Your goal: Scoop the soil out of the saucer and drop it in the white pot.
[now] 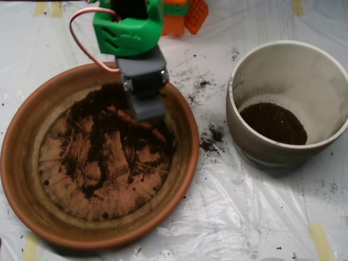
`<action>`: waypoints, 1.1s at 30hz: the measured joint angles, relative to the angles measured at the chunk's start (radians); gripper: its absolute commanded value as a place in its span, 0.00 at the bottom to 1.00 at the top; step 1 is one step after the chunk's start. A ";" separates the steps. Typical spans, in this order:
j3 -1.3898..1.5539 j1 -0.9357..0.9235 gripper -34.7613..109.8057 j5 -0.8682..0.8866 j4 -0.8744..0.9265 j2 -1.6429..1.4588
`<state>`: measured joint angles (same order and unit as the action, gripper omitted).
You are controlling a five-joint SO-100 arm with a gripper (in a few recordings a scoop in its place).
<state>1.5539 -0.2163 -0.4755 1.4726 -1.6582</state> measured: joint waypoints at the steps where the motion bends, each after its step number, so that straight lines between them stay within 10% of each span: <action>1: -0.028 0.026 0.24 0.021 0.028 -0.006; 26: -0.483 0.548 0.24 0.167 0.161 0.095; 33: -0.512 0.592 0.52 0.175 0.175 0.147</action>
<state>1.0416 0.3758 -0.3007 1.6475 -1.5110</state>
